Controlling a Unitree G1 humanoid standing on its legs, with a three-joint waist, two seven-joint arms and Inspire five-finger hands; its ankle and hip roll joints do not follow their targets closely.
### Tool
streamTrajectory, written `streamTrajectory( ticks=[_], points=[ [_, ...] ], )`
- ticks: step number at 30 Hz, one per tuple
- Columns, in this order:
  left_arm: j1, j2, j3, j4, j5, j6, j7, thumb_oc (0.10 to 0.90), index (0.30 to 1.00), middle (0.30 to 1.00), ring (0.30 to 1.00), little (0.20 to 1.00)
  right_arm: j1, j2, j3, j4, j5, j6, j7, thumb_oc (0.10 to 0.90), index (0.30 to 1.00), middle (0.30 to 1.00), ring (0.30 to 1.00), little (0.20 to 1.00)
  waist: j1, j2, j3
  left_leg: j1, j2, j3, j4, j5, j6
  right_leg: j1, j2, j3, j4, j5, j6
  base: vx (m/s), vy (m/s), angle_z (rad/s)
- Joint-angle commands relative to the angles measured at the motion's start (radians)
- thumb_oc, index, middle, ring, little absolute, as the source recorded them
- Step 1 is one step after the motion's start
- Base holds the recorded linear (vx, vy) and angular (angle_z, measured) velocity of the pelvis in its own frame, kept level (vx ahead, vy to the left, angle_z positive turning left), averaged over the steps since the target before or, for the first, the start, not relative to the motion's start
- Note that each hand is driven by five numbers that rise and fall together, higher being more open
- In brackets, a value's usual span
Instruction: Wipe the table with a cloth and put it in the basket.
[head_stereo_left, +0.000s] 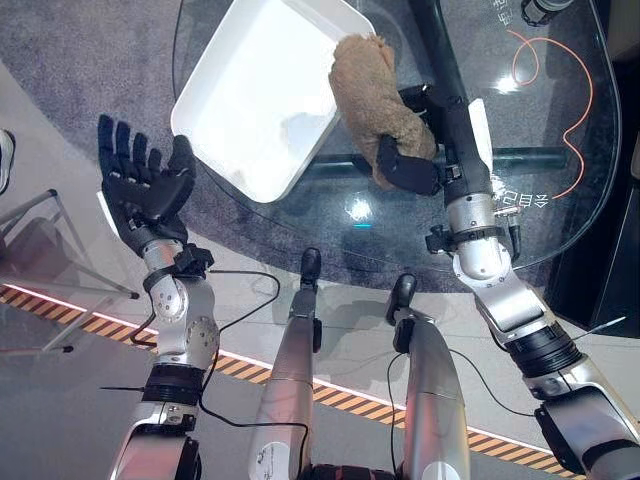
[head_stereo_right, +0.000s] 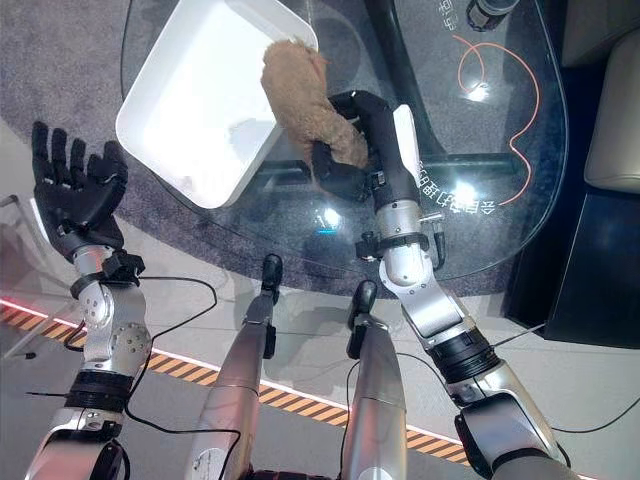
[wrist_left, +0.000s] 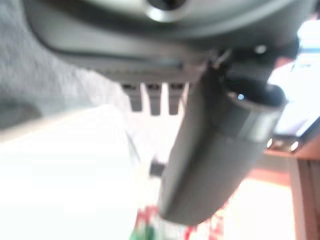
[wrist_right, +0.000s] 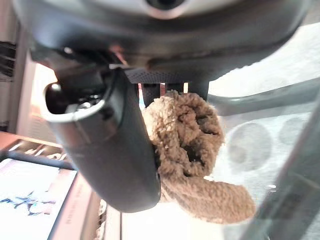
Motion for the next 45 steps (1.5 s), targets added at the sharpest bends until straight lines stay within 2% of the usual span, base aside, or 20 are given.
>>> streamTrajectory(
  ticks=[1,3,5,6,11,12,18,27,37,45],
  points=[
    [-0.01,0.017,0.022,-0.153,-0.1,-0.004,-0.17,0.8,0.9,0.9,0.9,0.9,-0.056,0.028,-0.093,-0.265,-0.032,-0.196,0.006,0.1,0.3,0.3,0.3,0.2,0.007,-0.023,-0.028,0.026,-0.085,0.038,0.132,-0.111,0.069,0.075,0.053,-0.053,-0.146,0.107,0.03,0.0,0.0,0.0],
    [-0.002,0.009,0.008,-0.178,-0.185,0.05,-0.262,0.8,0.9,0.9,0.9,0.9,-0.049,0.024,-0.097,-0.278,-0.028,-0.214,0.026,0.1,0.3,0.3,0.3,0.2,0.003,-0.019,-0.028,0.029,-0.086,0.041,0.13,-0.11,0.069,0.078,0.05,-0.052,-0.15,0.111,0.033,0.0,0.0,0.0],
    [-0.001,0.007,0.0,-0.185,-0.207,0.062,-0.286,0.8,0.9,0.9,0.9,0.9,-0.047,0.023,-0.097,-0.284,-0.023,-0.217,0.036,0.1,0.3,0.3,0.3,0.2,0.002,-0.018,-0.028,0.031,-0.087,0.042,0.13,-0.11,0.07,0.078,0.05,-0.052,-0.151,0.112,0.034,0.0,0.0,0.0],
    [0.005,0.005,-0.022,-0.214,-0.28,0.129,-0.341,0.8,0.9,0.9,0.9,0.9,-0.042,0.016,-0.096,-0.302,-0.008,-0.226,0.061,0.1,0.3,0.3,0.3,0.2,-0.002,-0.015,-0.028,0.032,-0.088,0.045,0.125,-0.109,0.07,0.08,0.048,-0.052,-0.158,0.116,0.036,0.0,0.0,0.0],
    [0.01,0.005,-0.045,-0.239,-0.377,0.186,-0.4,0.8,0.9,0.9,0.9,0.9,-0.039,0.008,-0.088,-0.326,0.004,-0.222,0.108,0.1,0.3,0.3,0.3,0.2,-0.006,-0.011,-0.028,0.033,-0.09,0.048,0.125,-0.109,0.072,0.078,0.045,-0.051,-0.162,0.122,0.038,0.0,0.0,0.0],
    [0.011,0.002,-0.063,-0.258,-0.459,0.242,-0.469,0.8,0.9,0.9,0.9,0.9,-0.039,0.0,-0.067,-0.345,0.008,-0.215,0.139,0.1,0.3,0.3,0.3,0.2,-0.009,-0.009,-0.028,0.032,-0.09,0.05,0.123,-0.107,0.074,0.076,0.042,-0.05,-0.168,0.127,0.04,0.0,0.0,0.0],
    [-0.008,0.01,-0.104,-0.286,-0.539,0.315,-0.547,0.8,0.9,0.9,0.9,0.9,-0.056,-0.014,-0.021,-0.352,0.03,-0.206,0.178,0.1,0.3,0.3,0.3,0.2,-0.011,-0.004,-0.028,0.039,-0.092,0.053,0.112,-0.102,0.074,0.08,0.038,-0.052,-0.179,0.136,0.043,0.0,0.0,0.0],
    [-0.033,0.027,-0.151,-0.311,-0.597,0.38,-0.606,0.8,0.9,0.9,0.9,0.9,-0.081,-0.031,0.058,-0.38,0.055,-0.172,0.259,0.1,0.3,0.3,0.3,0.2,-0.013,0.001,-0.028,0.041,-0.095,0.054,0.107,-0.097,0.073,0.079,0.033,-0.054,-0.186,0.143,0.045,-0.01,-0.008,0.03],
    [-0.046,0.041,-0.175,-0.321,-0.632,0.382,-0.622,0.8,0.9,0.9,0.9,0.9,-0.11,-0.053,0.124,-0.388,0.075,-0.122,0.317,0.1,0.3,0.3,0.3,0.2,-0.008,0.003,-0.028,0.043,-0.098,0.052,0.1,-0.092,0.072,0.081,0.031,-0.059,-0.191,0.144,0.043,0.0,0.0,0.0],
    [-0.052,0.046,-0.193,-0.324,-0.627,0.374,-0.606,0.8,0.9,0.9,0.9,0.9,-0.122,-0.061,0.154,-0.39,0.077,-0.118,0.323,0.1,0.3,0.3,0.3,0.2,-0.007,0.001,-0.028,0.045,-0.1,0.052,0.099,-0.093,0.073,0.082,0.031,-0.061,-0.193,0.144,0.042,0.0,-0.006,0.04]
  ],
)
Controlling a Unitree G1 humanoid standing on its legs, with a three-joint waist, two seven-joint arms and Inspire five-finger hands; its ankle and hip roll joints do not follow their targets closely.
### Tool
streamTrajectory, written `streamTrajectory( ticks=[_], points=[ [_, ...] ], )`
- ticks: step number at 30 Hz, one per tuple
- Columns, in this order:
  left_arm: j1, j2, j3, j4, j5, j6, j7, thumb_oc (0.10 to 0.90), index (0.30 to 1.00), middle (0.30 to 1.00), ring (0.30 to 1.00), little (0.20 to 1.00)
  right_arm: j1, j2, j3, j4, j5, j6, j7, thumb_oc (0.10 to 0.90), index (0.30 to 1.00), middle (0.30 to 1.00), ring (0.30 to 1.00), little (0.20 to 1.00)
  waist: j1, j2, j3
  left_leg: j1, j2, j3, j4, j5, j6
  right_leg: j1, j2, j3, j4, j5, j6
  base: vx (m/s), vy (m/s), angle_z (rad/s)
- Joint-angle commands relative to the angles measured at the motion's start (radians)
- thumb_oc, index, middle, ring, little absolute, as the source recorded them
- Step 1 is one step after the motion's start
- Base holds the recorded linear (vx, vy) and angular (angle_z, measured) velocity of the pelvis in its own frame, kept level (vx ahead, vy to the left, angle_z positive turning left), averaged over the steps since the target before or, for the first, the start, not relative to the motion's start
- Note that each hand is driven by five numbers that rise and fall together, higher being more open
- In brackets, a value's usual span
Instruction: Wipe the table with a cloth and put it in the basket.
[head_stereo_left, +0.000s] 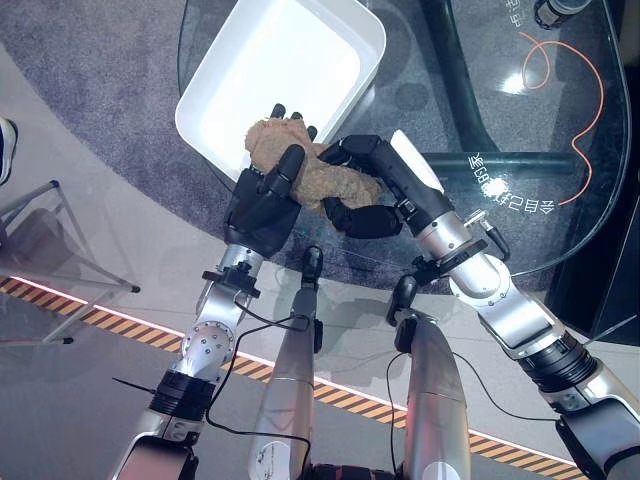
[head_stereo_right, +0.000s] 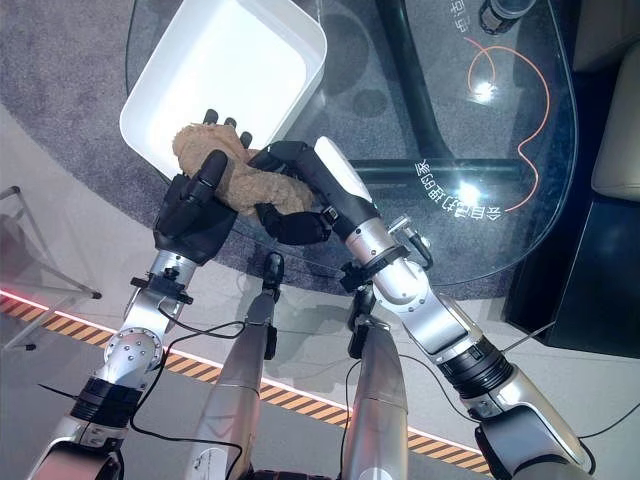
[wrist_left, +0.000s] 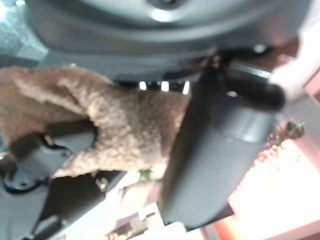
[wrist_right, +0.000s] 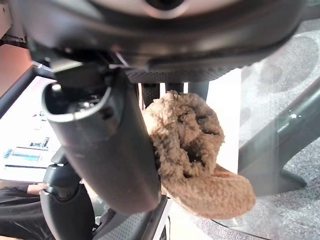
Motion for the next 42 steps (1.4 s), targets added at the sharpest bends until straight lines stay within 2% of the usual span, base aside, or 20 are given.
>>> streamTrajectory(
  ticks=[1,4,5,6,7,17,25,36,37,38,39,40,41,42],
  points=[
    [-0.07,0.028,-0.016,-0.157,-0.016,-0.045,-0.074,0.8,0.9,0.9,0.9,0.9,-0.154,0.03,0.031,-0.241,0.065,-0.108,0.014,0.1,0.3,0.3,0.3,0.2,-0.007,-0.002,-0.028,0.038,-0.091,0.069,0.136,-0.108,0.081,0.086,0.049,-0.037,-0.221,0.167,0.042,0.0,0.0,0.0],
    [-0.073,0.025,-0.017,-0.165,-0.016,-0.077,-0.065,0.8,0.9,0.9,0.9,0.9,-0.161,0.029,0.032,-0.245,0.067,-0.1,0.011,0.1,0.3,0.3,0.3,0.2,-0.006,-0.001,-0.028,0.04,-0.092,0.069,0.132,-0.107,0.081,0.089,0.05,-0.037,-0.225,0.167,0.042,0.0,0.0,0.0],
    [-0.073,0.026,-0.012,-0.165,-0.012,-0.099,-0.065,0.707,0.82,0.82,0.82,0.807,-0.16,0.026,0.032,-0.242,0.068,-0.102,0.006,0.1,0.3,0.3,0.3,0.2,-0.005,-0.002,-0.028,0.041,-0.091,0.069,0.133,-0.107,0.081,0.089,0.049,-0.038,-0.224,0.167,0.042,0.0,0.0,0.0],
    [-0.075,0.023,-0.008,-0.164,-0.003,-0.116,-0.059,0.16,0.352,0.352,0.352,0.26,-0.157,0.028,0.031,-0.239,0.067,-0.107,0.004,0.1,0.3,0.3,0.3,0.2,-0.005,-0.004,-0.028,0.039,-0.091,0.068,0.134,-0.107,0.081,0.088,0.049,-0.038,-0.224,0.167,0.041,0.0,0.0,0.0],
    [-0.075,0.021,-0.007,-0.166,-0.001,-0.118,-0.058,0.1,0.3,0.3,0.3,0.2,-0.156,0.029,0.03,-0.239,0.066,-0.107,0.003,0.1,0.3,0.3,0.3,0.2,-0.005,-0.004,-0.028,0.038,-0.092,0.068,0.135,-0.107,0.081,0.086,0.05,-0.038,-0.223,0.167,0.041,0.0,0.0,0.0],
    [-0.071,0.001,0.015,-0.179,0.054,-0.161,-0.027,0.1,0.3,0.3,0.3,0.2,-0.146,0.048,0.012,-0.245,0.058,-0.103,0.003,0.1,0.3,0.3,0.3,0.2,-0.003,-0.01,-0.028,0.042,-0.094,0.065,0.129,-0.106,0.08,0.09,0.053,-0.037,-0.228,0.166,0.041,0.0,0.0,0.0],
    [-0.069,-0.021,0.042,-0.18,0.1,-0.263,0.03,0.1,0.3,0.3,0.3,0.2,-0.145,0.069,0.004,-0.237,0.05,-0.104,0.0,0.1,0.3,0.3,0.3,0.2,0.003,-0.012,-0.028,0.05,-0.1,0.058,0.125,-0.107,0.081,0.096,0.053,-0.036,-0.231,0.166,0.042,0.0,0.0,0.0],
    [-0.065,-0.047,0.064,-0.188,0.122,-0.29,0.055,0.1,0.3,0.3,0.3,0.2,-0.148,0.096,-0.002,-0.23,0.039,-0.095,-0.003,0.1,0.3,0.3,0.3,0.2,0.009,-0.014,-0.028,0.057,-0.105,0.053,0.124,-0.107,0.079,0.106,0.056,-0.037,-0.235,0.165,0.041,0.0,0.0,0.0],
    [-0.066,-0.049,0.064,-0.188,0.125,-0.293,0.057,0.1,0.3,0.3,0.3,0.2,-0.149,0.098,-0.003,-0.23,0.041,-0.092,-0.005,0.141,0.335,0.335,0.335,0.241,0.008,-0.015,-0.028,0.056,-0.105,0.053,0.125,-0.107,0.079,0.105,0.057,-0.036,-0.234,0.165,0.041,0.0,0.0,0.0],
    [-0.067,-0.05,0.065,-0.189,0.128,-0.296,0.061,0.1,0.3,0.3,0.3,0.2,-0.149,0.099,-0.005,-0.231,0.046,-0.091,-0.007,0.473,0.62,0.62,0.62,0.573,0.008,-0.015,-0.028,0.058,-0.105,0.052,0.123,-0.106,0.078,0.108,0.058,-0.036,-0.236,0.165,0.041,0.0,0.0,0.0],
    [-0.066,-0.049,0.067,-0.19,0.128,-0.298,0.062,0.1,0.3,0.3,0.3,0.2,-0.146,0.099,-0.008,-0.23,0.049,-0.094,-0.009,0.676,0.794,0.794,0.794,0.776,0.008,-0.015,-0.028,0.06,-0.106,0.052,0.122,-0.106,0.078,0.109,0.058,-0.037,-0.236,0.165,0.041,0.0,0.0,0.0],
    [-0.066,-0.049,0.067,-0.19,0.128,-0.299,0.062,0.1,0.3,0.3,0.3,0.2,-0.145,0.099,-0.009,-0.23,0.049,-0.095,-0.01,0.676,0.794,0.794,0.794,0.776,0.008,-0.015,-0.028,0.06,-0.106,0.052,0.122,-0.106,0.078,0.109,0.058,-0.037,-0.236,0.165,0.041,0.0,0.0,0.0],
    [-0.066,-0.05,0.07,-0.192,0.13,-0.302,0.065,0.1,0.3,0.3,0.3,0.2,-0.143,0.102,-0.01,-0.231,0.046,-0.094,-0.013,0.8,0.9,0.9,0.9,0.9,0.008,-0.016,-0.028,0.062,-0.107,0.053,0.119,-0.105,0.078,0.113,0.059,-0.037,-0.24,0.165,0.04,0.0,0.0,0.0],
    [-0.065,-0.05,0.071,-0.192,0.13,-0.304,0.067,0.1,0.3,0.3,0.3,0.2,-0.141,0.103,-0.011,-0.23,0.045,-0.095,-0.013,0.8,0.9,0.9,0.9,0.9,0.008,-0.015,-0.028,0.063,-0.107,0.053,0.118,-0.104,0.078,0.114,0.059,-0.037,-0.241,0.165,0.04,0.0,0.0,0.0]
  ],
)
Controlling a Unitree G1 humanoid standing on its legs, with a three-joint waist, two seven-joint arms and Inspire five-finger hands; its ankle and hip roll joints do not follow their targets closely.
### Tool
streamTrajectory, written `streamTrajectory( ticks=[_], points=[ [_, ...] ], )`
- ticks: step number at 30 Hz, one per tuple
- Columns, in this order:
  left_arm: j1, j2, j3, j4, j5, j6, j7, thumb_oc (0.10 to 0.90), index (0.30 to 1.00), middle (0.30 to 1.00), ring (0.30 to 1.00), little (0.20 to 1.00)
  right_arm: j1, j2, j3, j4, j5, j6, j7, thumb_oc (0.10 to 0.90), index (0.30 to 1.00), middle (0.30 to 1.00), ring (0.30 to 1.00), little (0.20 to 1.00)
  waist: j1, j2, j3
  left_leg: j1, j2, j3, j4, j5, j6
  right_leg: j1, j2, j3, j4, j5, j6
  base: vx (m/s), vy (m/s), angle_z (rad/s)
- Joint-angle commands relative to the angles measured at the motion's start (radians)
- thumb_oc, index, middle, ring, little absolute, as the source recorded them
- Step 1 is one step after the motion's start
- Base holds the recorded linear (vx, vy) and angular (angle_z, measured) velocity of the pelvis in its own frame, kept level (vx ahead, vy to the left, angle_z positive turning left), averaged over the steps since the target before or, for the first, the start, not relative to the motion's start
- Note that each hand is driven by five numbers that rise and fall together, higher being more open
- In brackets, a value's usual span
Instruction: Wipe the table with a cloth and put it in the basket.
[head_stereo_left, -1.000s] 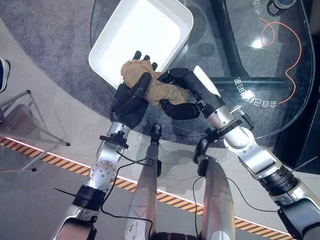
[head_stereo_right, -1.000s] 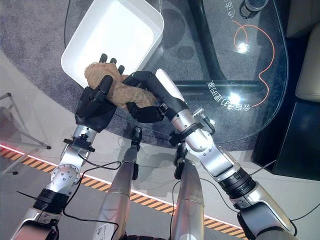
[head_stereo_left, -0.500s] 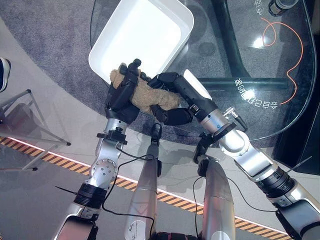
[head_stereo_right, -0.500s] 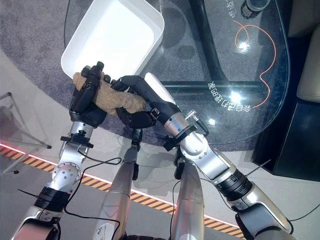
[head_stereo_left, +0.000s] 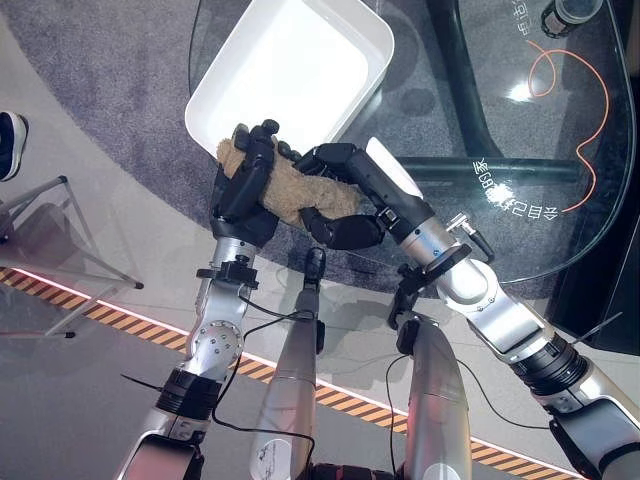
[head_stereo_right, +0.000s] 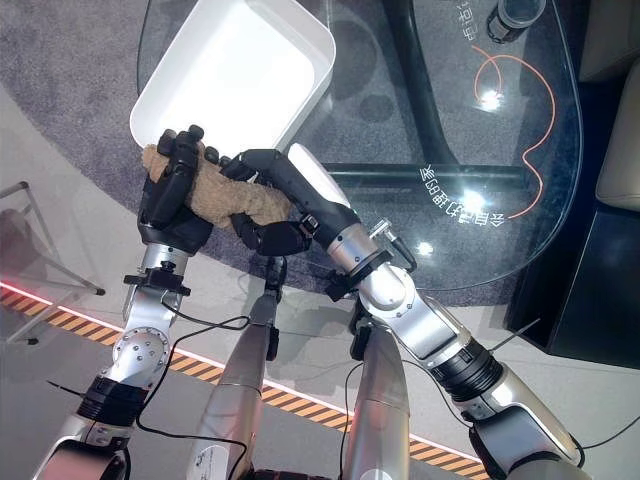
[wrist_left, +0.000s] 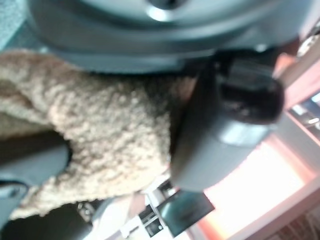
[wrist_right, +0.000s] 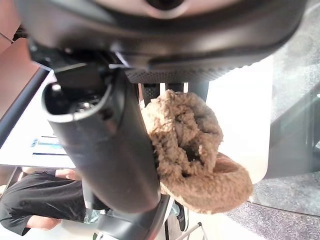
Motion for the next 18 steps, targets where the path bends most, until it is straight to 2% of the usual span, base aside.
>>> streamTrajectory(
  ticks=[1,18],
  points=[
    [-0.054,-0.013,0.081,-0.172,0.011,-0.116,-0.028,0.1,0.3,0.3,0.3,0.2,-0.127,0.08,-0.059,-0.173,0.025,-0.11,-0.036,0.8,0.9,0.9,0.9,0.9,-0.013,-0.015,-0.028,0.042,-0.106,0.057,0.126,-0.109,0.082,0.104,0.06,-0.038,-0.249,0.173,0.047,0.0,0.0,0.0],
    [-0.055,-0.03,0.09,-0.173,0.041,-0.143,0.0,0.1,0.3,0.3,0.3,0.2,-0.119,0.098,-0.075,-0.18,0.017,-0.116,-0.048,0.8,0.9,0.9,0.9,0.9,-0.015,-0.012,-0.028,0.039,-0.107,0.06,0.125,-0.109,0.083,0.098,0.059,-0.036,-0.246,0.172,0.048,0.0,0.0,0.0]
  ],
)
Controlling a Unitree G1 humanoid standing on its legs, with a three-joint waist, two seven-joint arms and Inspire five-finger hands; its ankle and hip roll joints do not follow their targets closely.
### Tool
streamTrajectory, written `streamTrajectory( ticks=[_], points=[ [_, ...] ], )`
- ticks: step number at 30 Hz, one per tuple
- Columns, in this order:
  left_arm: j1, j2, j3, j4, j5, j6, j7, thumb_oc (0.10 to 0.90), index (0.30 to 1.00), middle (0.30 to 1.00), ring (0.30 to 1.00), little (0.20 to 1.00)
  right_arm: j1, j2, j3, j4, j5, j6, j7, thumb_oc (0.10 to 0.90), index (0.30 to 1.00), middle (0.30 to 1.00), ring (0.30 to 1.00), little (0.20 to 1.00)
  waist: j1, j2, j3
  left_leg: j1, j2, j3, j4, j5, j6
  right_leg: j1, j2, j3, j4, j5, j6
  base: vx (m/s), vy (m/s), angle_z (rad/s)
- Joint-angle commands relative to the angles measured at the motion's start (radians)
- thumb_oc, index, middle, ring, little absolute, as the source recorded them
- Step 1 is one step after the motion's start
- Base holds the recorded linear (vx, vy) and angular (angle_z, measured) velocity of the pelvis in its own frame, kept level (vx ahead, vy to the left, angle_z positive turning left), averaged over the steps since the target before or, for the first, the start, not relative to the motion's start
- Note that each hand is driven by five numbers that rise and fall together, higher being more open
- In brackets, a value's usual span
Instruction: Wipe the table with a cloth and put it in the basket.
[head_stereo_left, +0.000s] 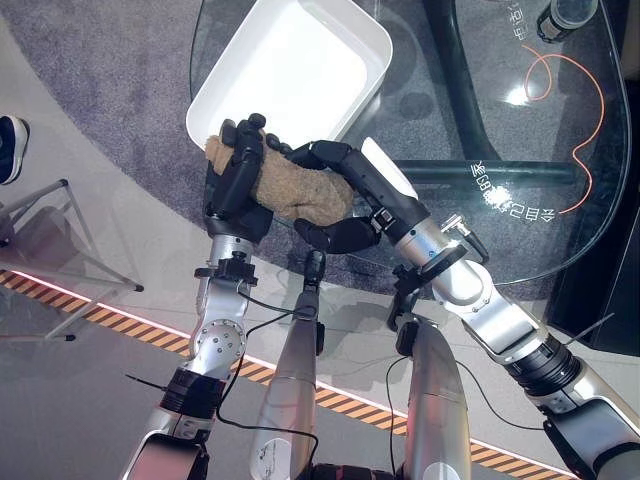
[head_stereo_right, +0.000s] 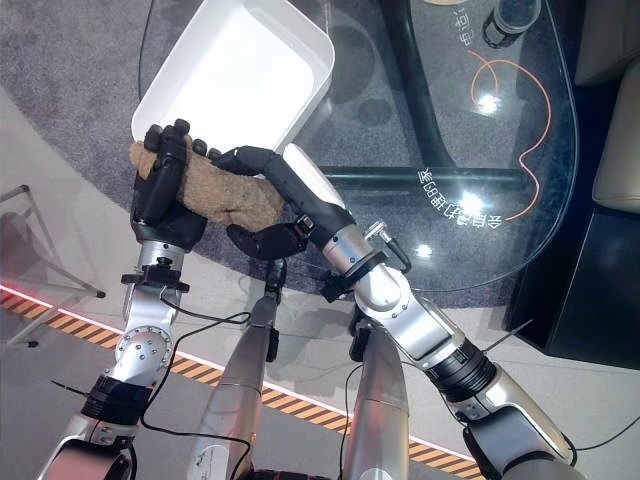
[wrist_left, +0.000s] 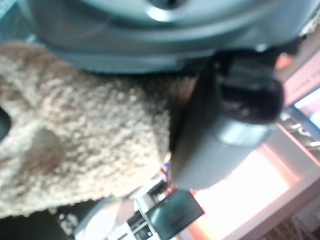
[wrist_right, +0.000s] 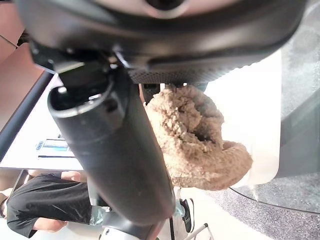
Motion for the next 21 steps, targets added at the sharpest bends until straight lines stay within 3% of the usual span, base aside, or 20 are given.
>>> streamTrajectory(
  ticks=[1,15,21],
  points=[
    [-0.047,-0.015,0.079,-0.17,0.043,-0.109,-0.031,0.1,0.3,0.3,0.3,0.2,-0.117,0.07,-0.078,-0.179,0.016,-0.12,-0.052,0.8,0.9,0.9,0.9,0.9,-0.013,-0.013,-0.028,0.031,-0.106,0.059,0.13,-0.108,0.082,0.088,0.059,-0.036,-0.235,0.172,0.047,0.0,0.0,0.0],
    [-0.036,-0.022,0.108,-0.174,0.08,-0.168,0.051,0.1,0.3,0.3,0.3,0.2,-0.101,0.077,-0.12,-0.196,-0.005,-0.155,-0.101,0.8,0.9,0.9,0.9,0.9,-0.014,-0.013,-0.028,0.032,-0.106,0.059,0.133,-0.109,0.082,0.089,0.06,-0.037,-0.228,0.168,0.046,0.0,0.0,0.0],
    [-0.029,-0.034,0.132,-0.17,0.109,-0.219,0.146,0.1,0.3,0.3,0.3,0.2,-0.087,0.082,-0.144,-0.199,-0.021,-0.17,-0.121,0.8,0.9,0.9,0.9,0.9,-0.015,-0.013,-0.028,0.032,-0.107,0.059,0.138,-0.112,0.082,0.088,0.062,-0.035,-0.223,0.164,0.045,0.0,0.0,0.0]
  ],
)
